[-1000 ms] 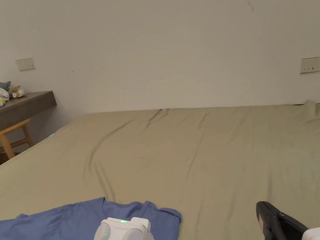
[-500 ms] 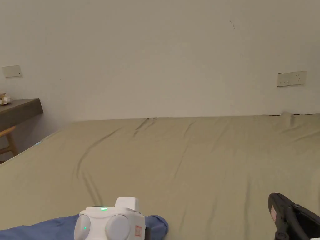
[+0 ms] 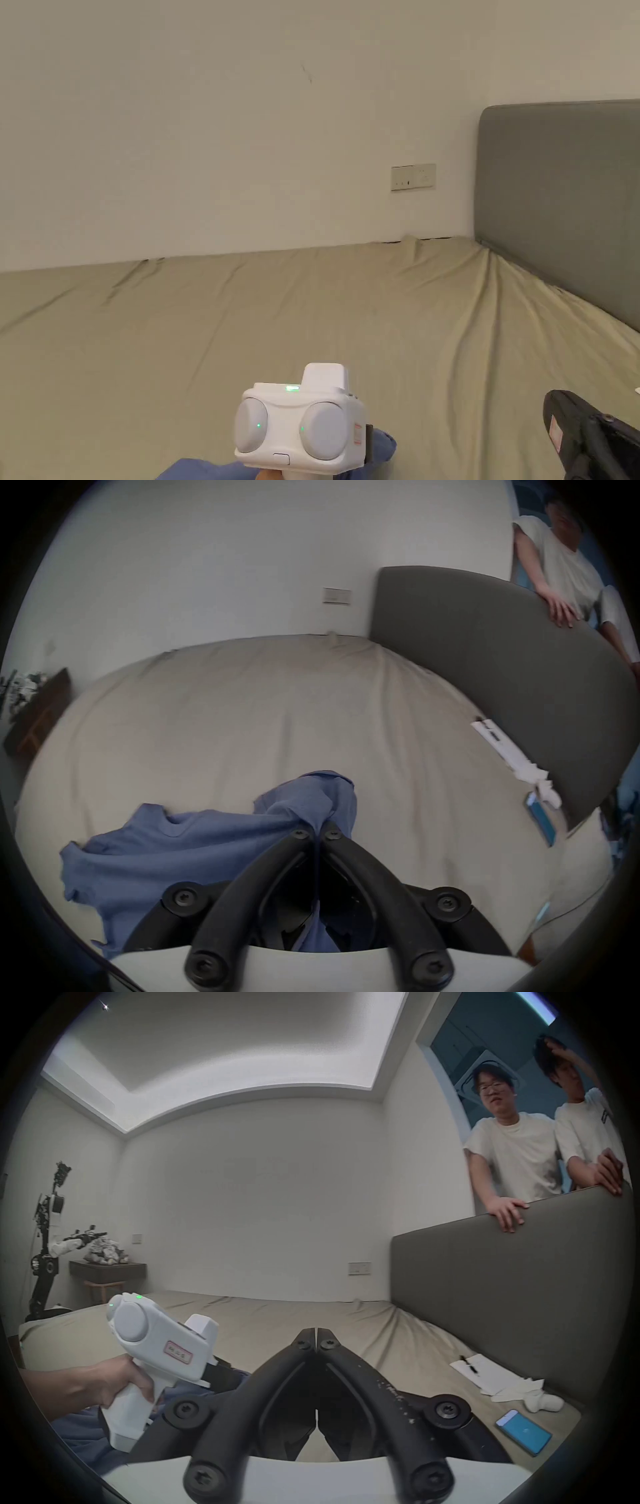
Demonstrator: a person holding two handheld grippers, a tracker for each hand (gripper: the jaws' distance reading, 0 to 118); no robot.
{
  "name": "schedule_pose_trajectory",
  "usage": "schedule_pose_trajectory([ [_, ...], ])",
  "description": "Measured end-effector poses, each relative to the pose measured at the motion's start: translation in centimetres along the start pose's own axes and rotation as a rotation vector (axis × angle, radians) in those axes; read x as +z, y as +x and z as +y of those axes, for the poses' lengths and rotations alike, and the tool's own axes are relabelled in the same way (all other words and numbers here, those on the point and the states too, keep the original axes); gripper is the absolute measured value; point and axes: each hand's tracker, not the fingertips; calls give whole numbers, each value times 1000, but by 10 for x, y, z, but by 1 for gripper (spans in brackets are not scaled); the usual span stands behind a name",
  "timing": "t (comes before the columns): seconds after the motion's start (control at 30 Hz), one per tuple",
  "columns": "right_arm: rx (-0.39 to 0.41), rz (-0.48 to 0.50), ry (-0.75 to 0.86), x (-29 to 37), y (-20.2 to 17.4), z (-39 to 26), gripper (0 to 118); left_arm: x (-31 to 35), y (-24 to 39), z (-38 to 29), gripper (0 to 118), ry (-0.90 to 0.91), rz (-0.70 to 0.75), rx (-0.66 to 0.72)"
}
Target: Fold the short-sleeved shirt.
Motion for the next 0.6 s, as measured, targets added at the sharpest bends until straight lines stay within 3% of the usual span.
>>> schedule_pose_trajectory([
  [0.07,7,-41,-8,2,14,-1,1,-15,28,7,0,-28,-58,-10],
  [0.17,16,-78,-21,4,29,-5,1,-37,64,-1,0,4,-48,-148],
  [0.4,25,-89,-51,-9,41,-16,1,-76,64,-24,1,-65,-22,-97],
  [0.43,26,-85,-47,-10,41,-16,1,-74,63,-23,10,-40,-23,-108],
  [0.47,28,-83,-44,-10,40,-15,1,-71,62,-23,35,-13,-16,-123],
  [0.5,28,-84,-41,-11,40,-14,1,-64,63,-21,89,24,-9,-162],
  [0.53,24,-80,-34,-10,39,-14,1,-53,64,-19,117,43,-18,-203],
  [0.6,14,-72,-20,-6,37,-10,1,-18,68,-19,110,176,-30,-216],
])
